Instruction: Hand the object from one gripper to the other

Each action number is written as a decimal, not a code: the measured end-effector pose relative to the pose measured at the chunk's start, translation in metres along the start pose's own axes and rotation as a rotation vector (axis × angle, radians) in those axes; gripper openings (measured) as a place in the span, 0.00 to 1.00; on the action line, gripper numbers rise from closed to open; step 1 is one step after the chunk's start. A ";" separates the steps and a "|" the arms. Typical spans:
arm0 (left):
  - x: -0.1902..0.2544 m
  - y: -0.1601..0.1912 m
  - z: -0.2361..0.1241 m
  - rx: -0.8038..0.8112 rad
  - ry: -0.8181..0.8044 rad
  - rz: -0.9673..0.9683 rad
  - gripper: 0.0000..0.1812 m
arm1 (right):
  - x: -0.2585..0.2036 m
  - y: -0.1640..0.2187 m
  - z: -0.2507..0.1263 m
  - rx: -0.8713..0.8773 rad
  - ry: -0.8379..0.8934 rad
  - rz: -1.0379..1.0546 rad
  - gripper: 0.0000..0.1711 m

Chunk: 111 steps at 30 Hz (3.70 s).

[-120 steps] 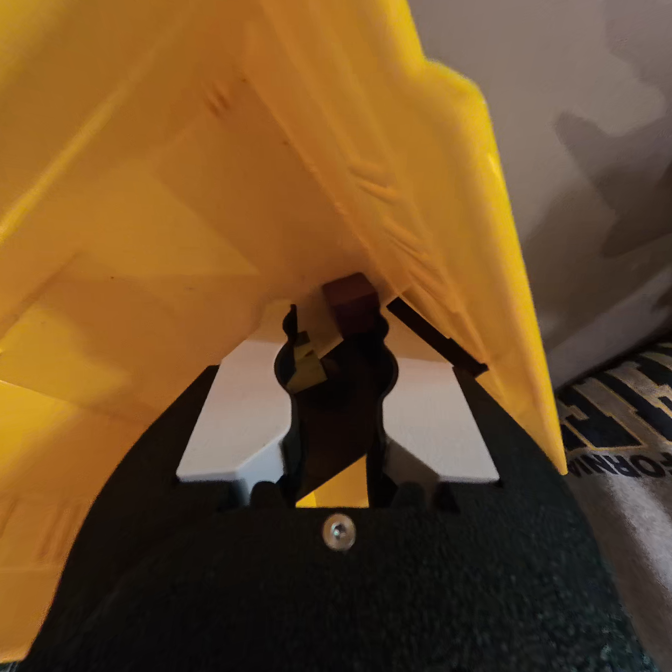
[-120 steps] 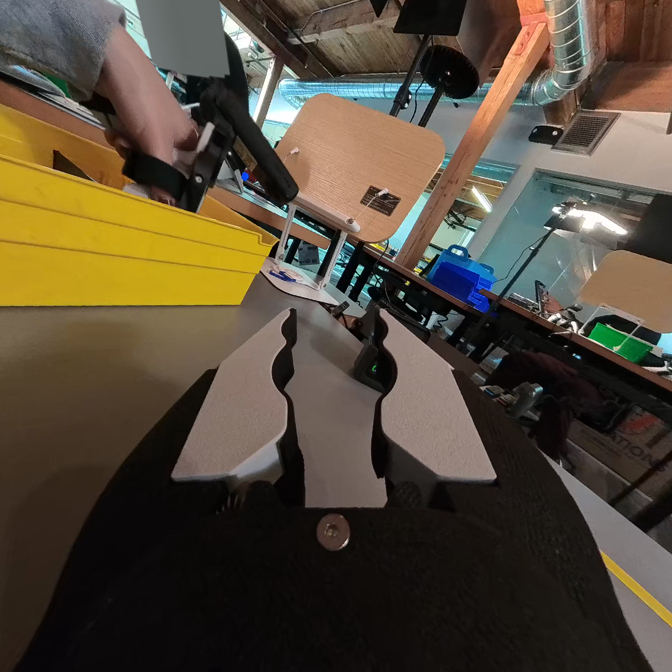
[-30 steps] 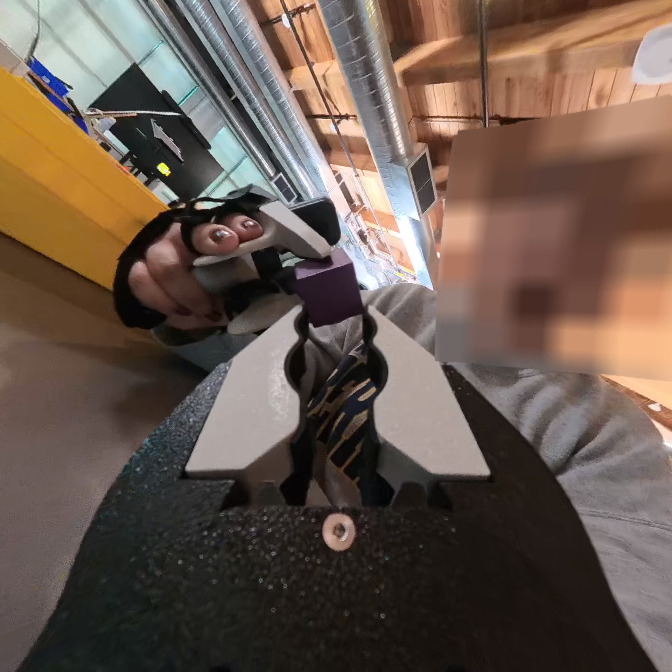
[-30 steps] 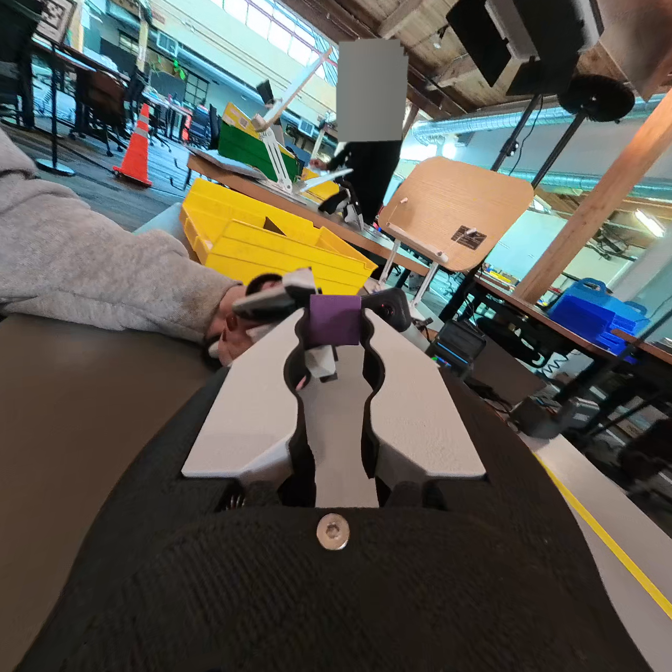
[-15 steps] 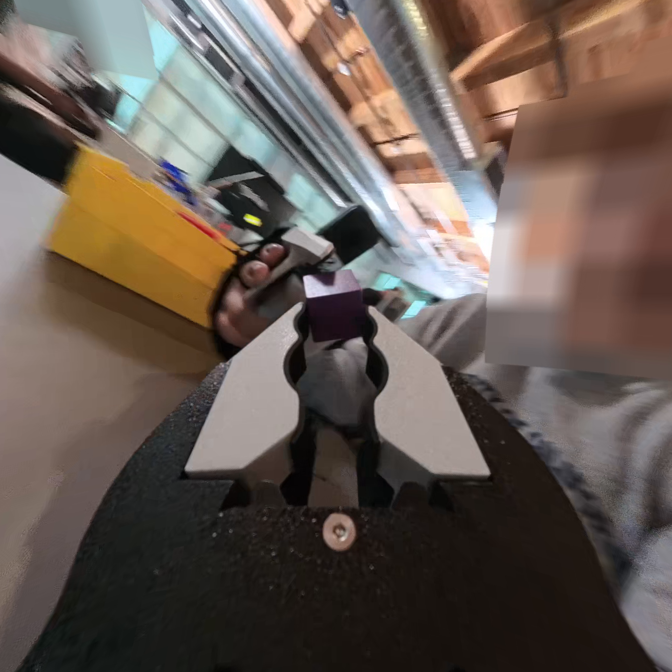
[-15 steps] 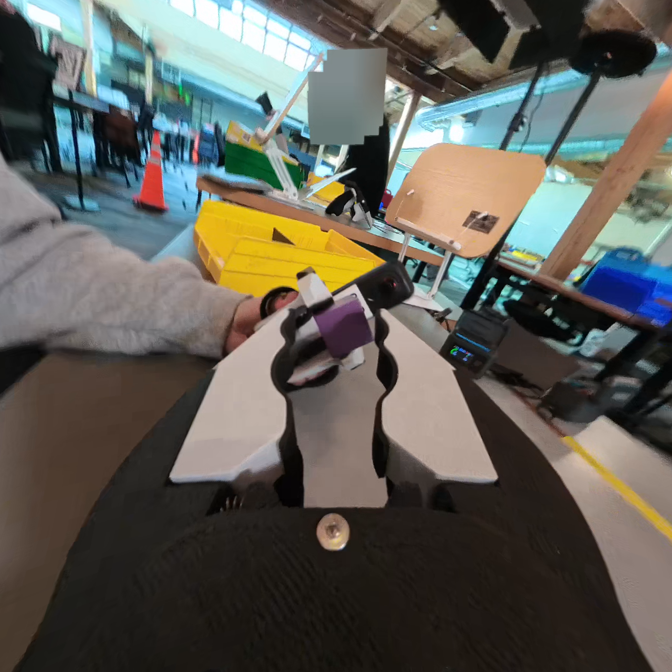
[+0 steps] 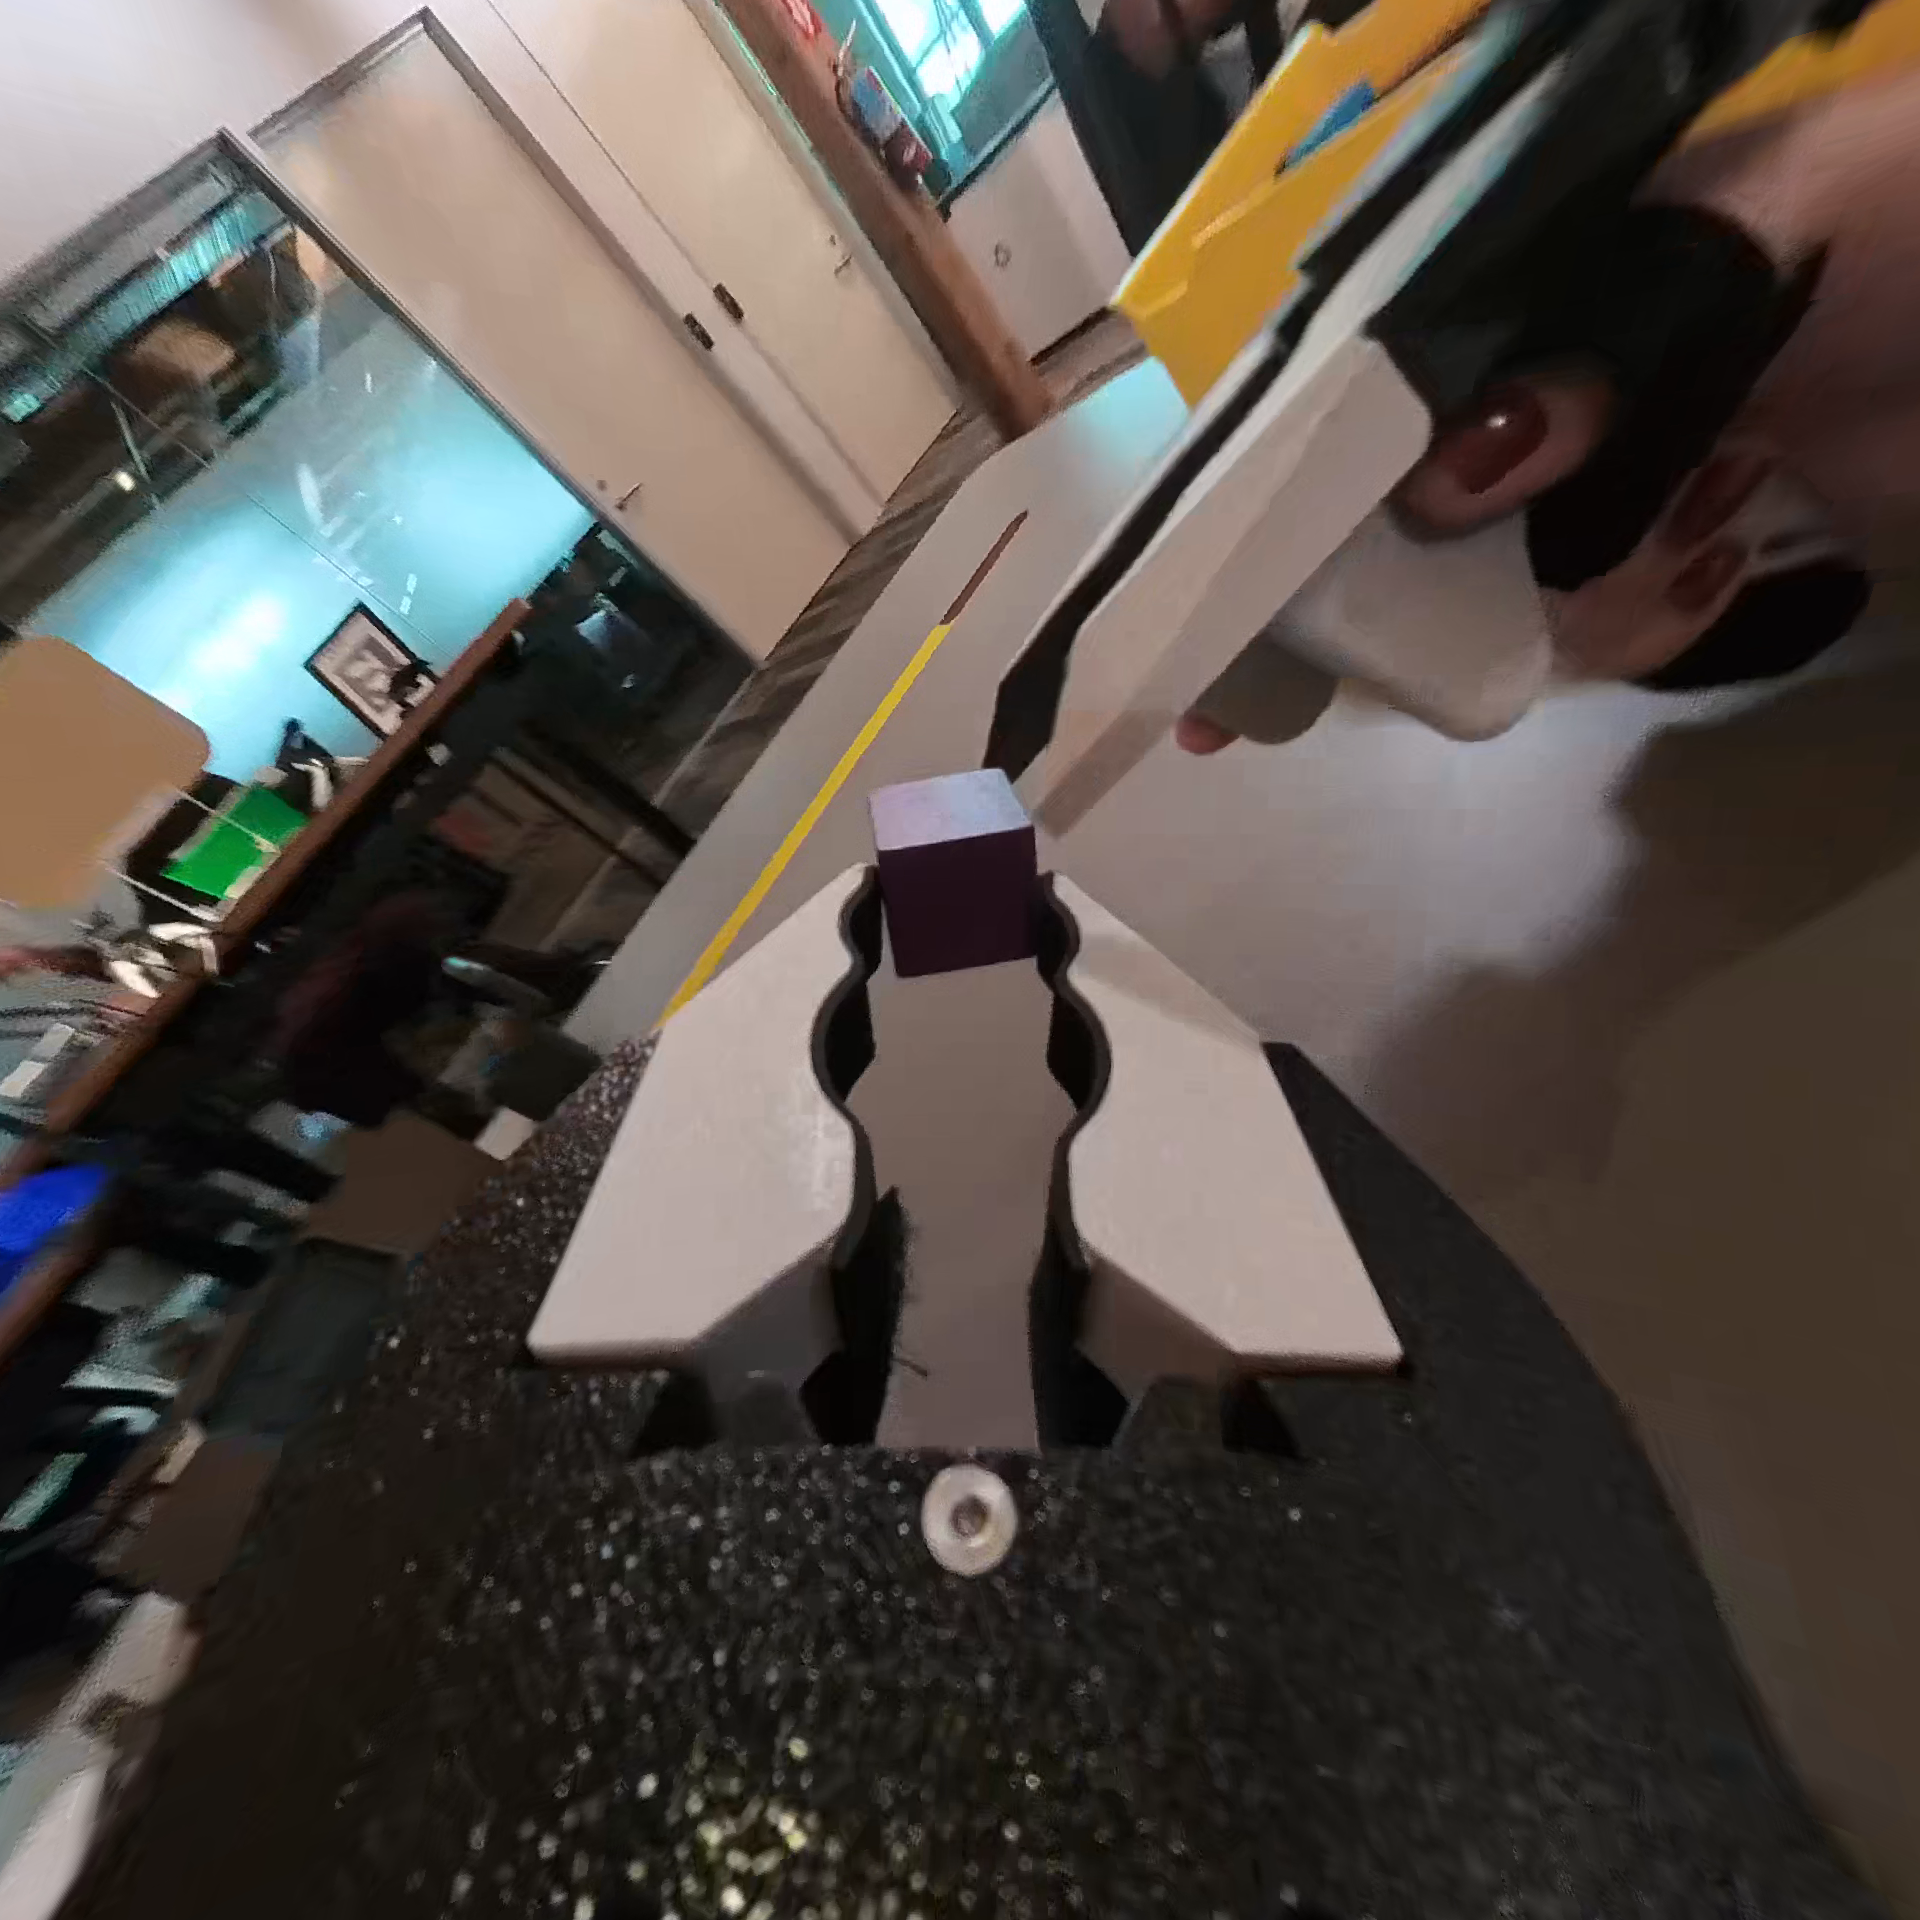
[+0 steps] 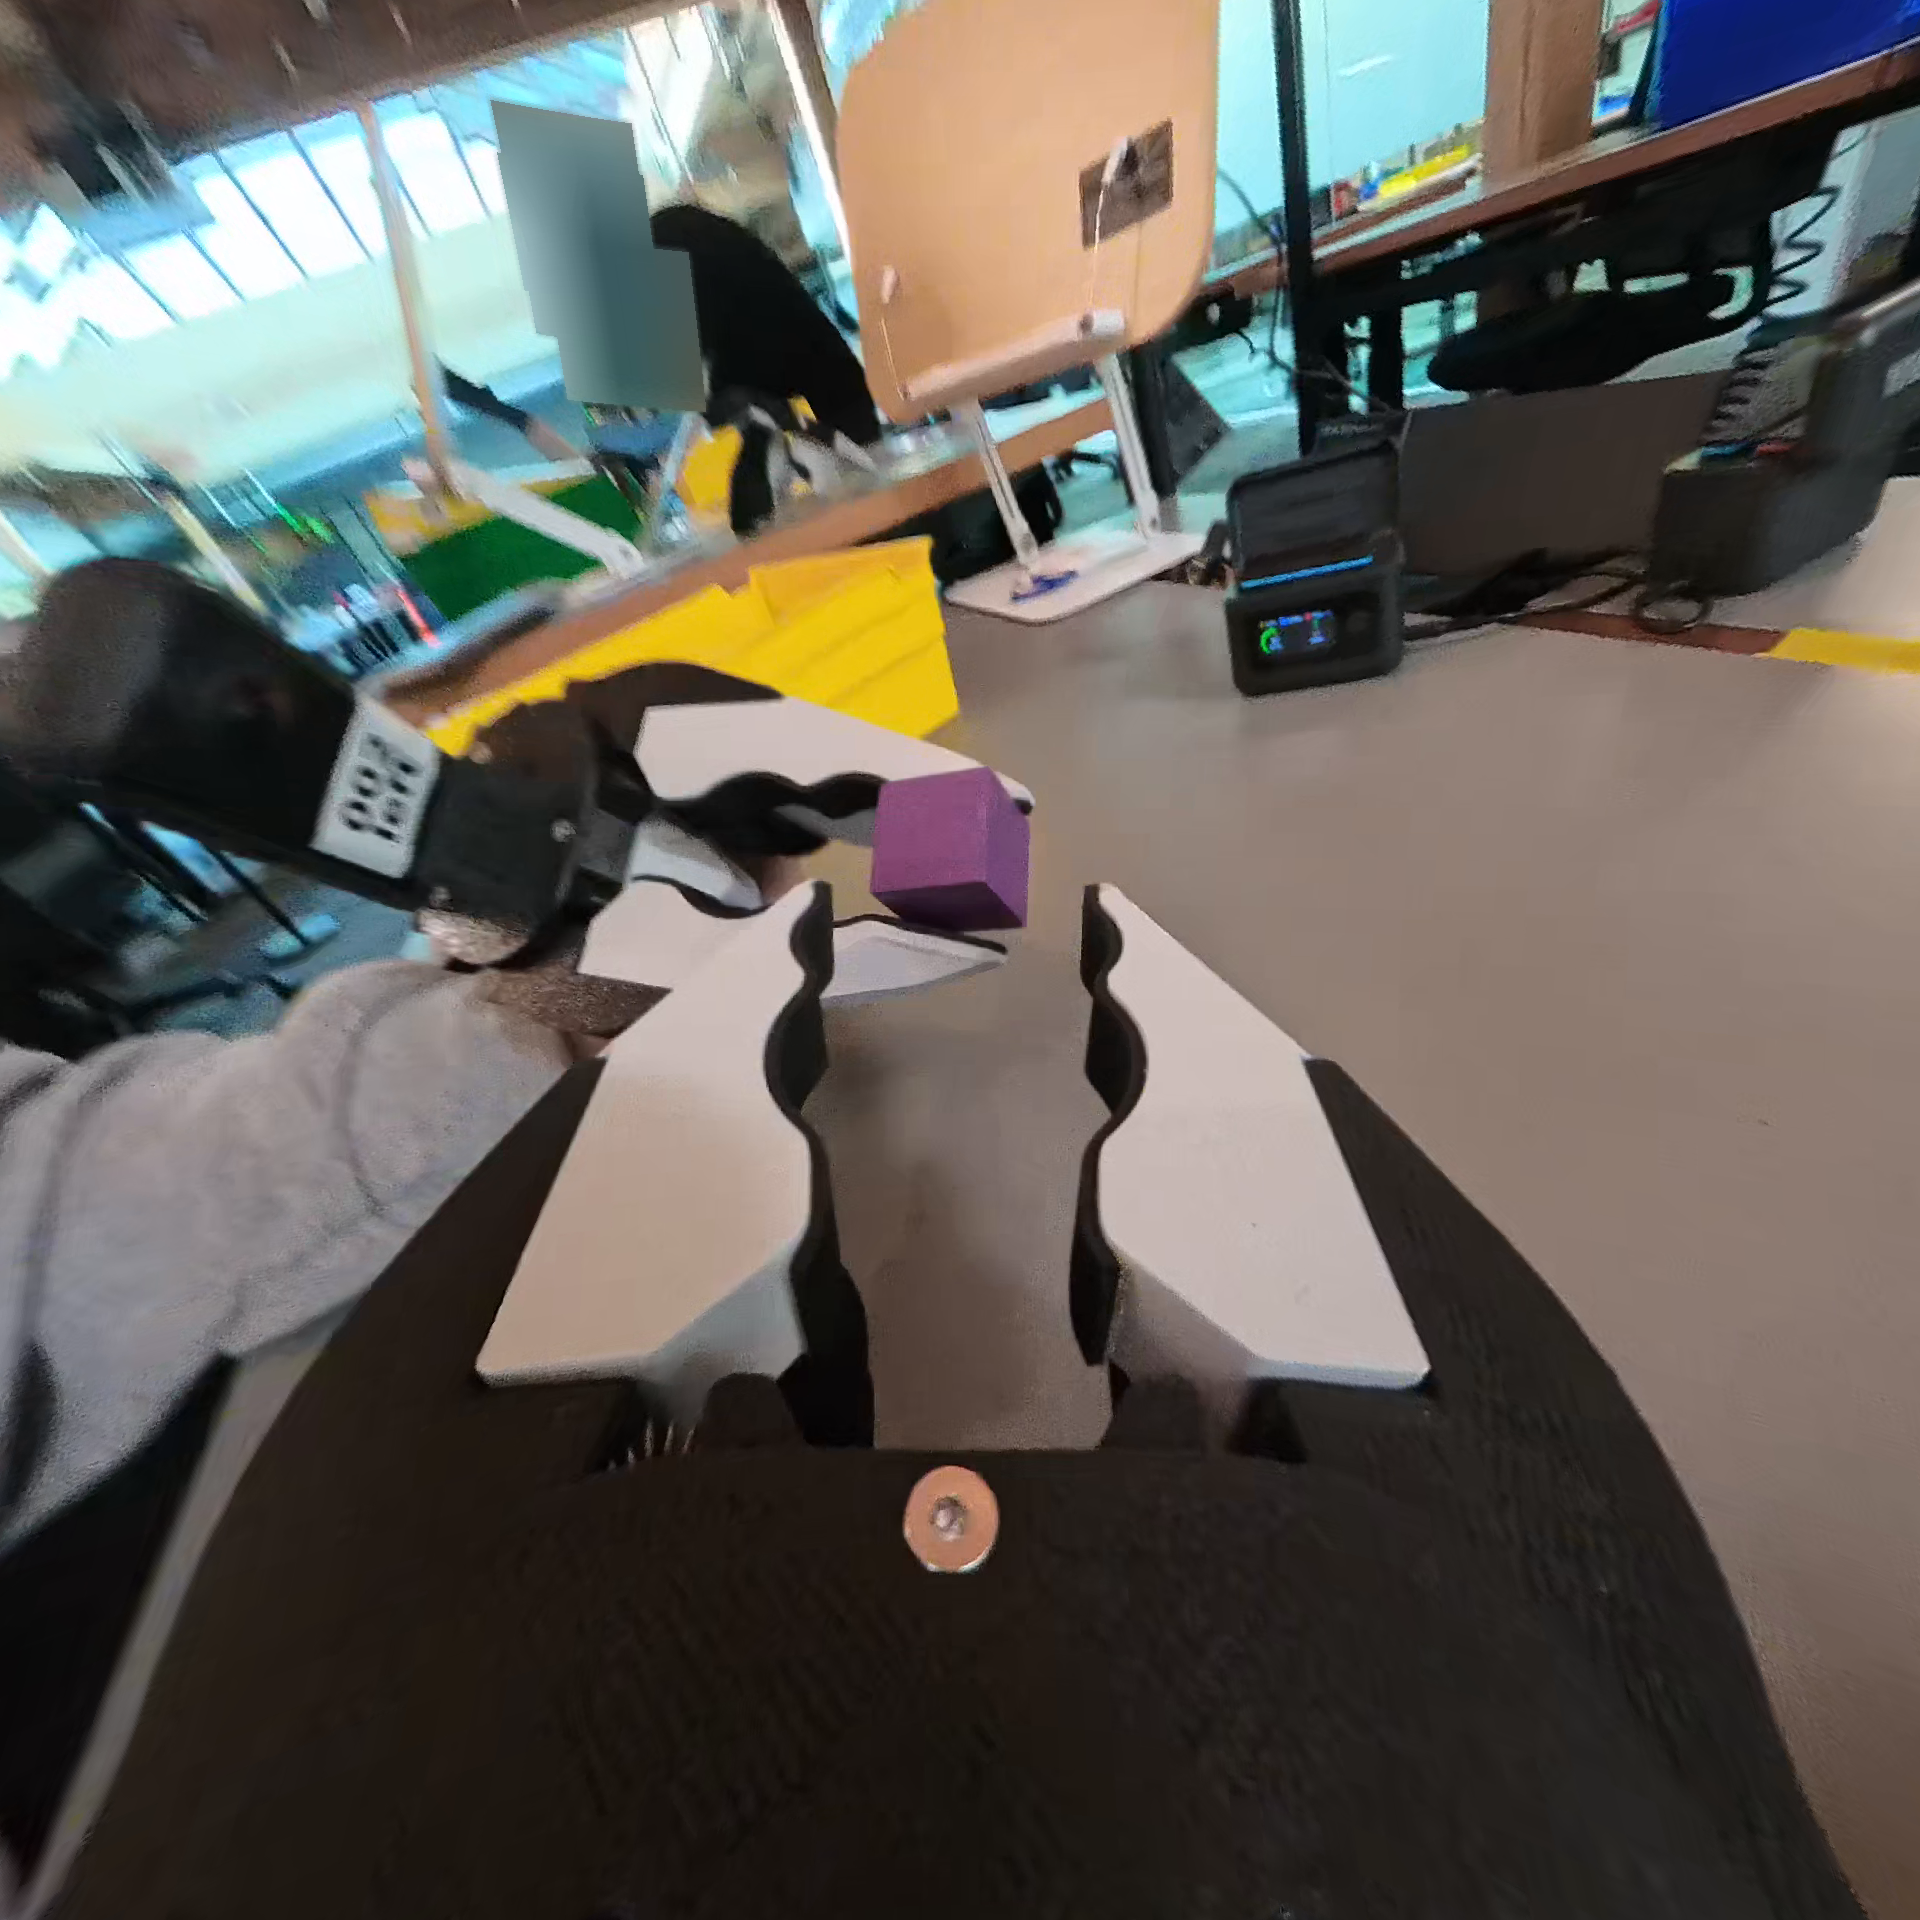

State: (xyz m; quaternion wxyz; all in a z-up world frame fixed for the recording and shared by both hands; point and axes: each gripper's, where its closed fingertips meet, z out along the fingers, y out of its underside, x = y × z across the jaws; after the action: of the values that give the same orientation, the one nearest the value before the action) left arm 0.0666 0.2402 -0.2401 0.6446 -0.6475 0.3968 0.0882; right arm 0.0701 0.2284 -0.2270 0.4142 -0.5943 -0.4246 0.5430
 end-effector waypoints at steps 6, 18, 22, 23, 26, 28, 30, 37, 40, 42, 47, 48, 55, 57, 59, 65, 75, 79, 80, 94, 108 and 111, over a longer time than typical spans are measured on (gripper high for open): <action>0.009 -0.001 0.002 -0.026 -0.007 0.155 0.16 | -0.002 0.007 0.004 -0.050 0.059 -0.127 0.17; 0.008 -0.031 -0.013 0.200 0.071 -0.005 0.36 | -0.024 -0.012 -0.017 0.017 -0.389 0.453 0.14; 0.018 -0.039 -0.016 0.219 0.096 0.061 0.17 | -0.030 -0.007 -0.017 -0.030 -0.466 0.572 0.14; 0.019 -0.040 -0.016 0.220 0.098 0.063 0.15 | -0.030 -0.007 -0.017 -0.029 -0.474 0.584 0.14; 0.010 -0.033 -0.011 0.177 0.119 -0.119 0.14 | -0.023 -0.010 -0.013 0.010 -0.418 0.549 0.19; -0.002 -0.031 -0.011 0.197 0.140 -0.315 0.14 | -0.008 -0.016 -0.011 0.073 -0.288 0.405 0.33; -0.016 -0.033 -0.016 0.273 0.177 -0.544 0.14 | 0.006 -0.021 -0.013 0.107 -0.096 0.094 0.41; -0.030 -0.047 -0.032 0.555 0.599 -1.265 0.14 | -0.016 -0.040 -0.024 0.192 0.414 -1.124 0.29; -0.019 -0.054 -0.031 0.585 0.767 -1.405 0.14 | -0.033 -0.032 -0.013 0.196 0.384 -1.195 0.28; -0.011 -0.060 -0.031 0.591 0.846 -1.438 0.14 | -0.036 -0.031 -0.010 0.202 0.382 -1.192 0.29; 0.004 -0.068 -0.029 0.574 0.949 -1.472 0.14 | -0.039 -0.030 -0.008 0.203 0.393 -1.238 0.17; 0.003 -0.066 -0.028 0.574 0.941 -1.477 0.14 | -0.037 -0.029 -0.007 0.195 0.396 -1.232 0.16; -0.007 -0.036 -0.011 0.374 0.435 -0.885 0.48 | -0.011 -0.015 -0.003 0.054 0.156 -0.594 0.15; -0.009 -0.029 -0.011 0.278 0.248 -0.534 0.47 | -0.008 -0.003 -0.001 -0.020 0.042 -0.353 0.16; -0.005 -0.033 -0.016 0.244 0.153 -0.263 0.42 | -0.006 0.011 0.000 -0.092 -0.032 -0.181 0.15; 0.028 -0.020 -0.007 0.106 0.194 0.054 0.39 | -0.009 0.019 -0.002 -0.135 -0.162 0.121 0.15; 0.011 -0.012 0.000 0.072 0.166 -0.202 0.16 | -0.007 0.002 -0.004 -0.020 -0.129 0.010 0.28; -0.012 -0.035 -0.014 0.306 0.271 -0.663 0.16 | -0.006 -0.017 -0.010 0.096 -0.002 -0.305 0.33; -0.018 -0.037 -0.017 0.354 0.301 -0.766 0.16 | -0.009 -0.021 -0.011 0.126 0.035 -0.407 0.34; 0.018 -0.056 -0.023 0.414 0.981 -1.474 0.16 | -0.033 -0.016 -0.001 0.159 0.378 -1.315 0.24; 0.004 -0.028 -0.007 0.254 0.358 -0.643 0.40 | -0.010 0.001 0.003 0.013 0.187 -0.797 0.15; -0.002 -0.028 -0.011 0.226 0.206 -0.367 0.42 | -0.005 0.012 0.006 -0.049 0.148 -0.694 0.15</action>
State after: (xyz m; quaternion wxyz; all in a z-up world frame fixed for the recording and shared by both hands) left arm 0.0786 0.2267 -0.2162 0.6743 -0.6380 0.3436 -0.1420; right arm 0.0644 0.2201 -0.2372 0.5895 -0.4622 -0.5829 0.3150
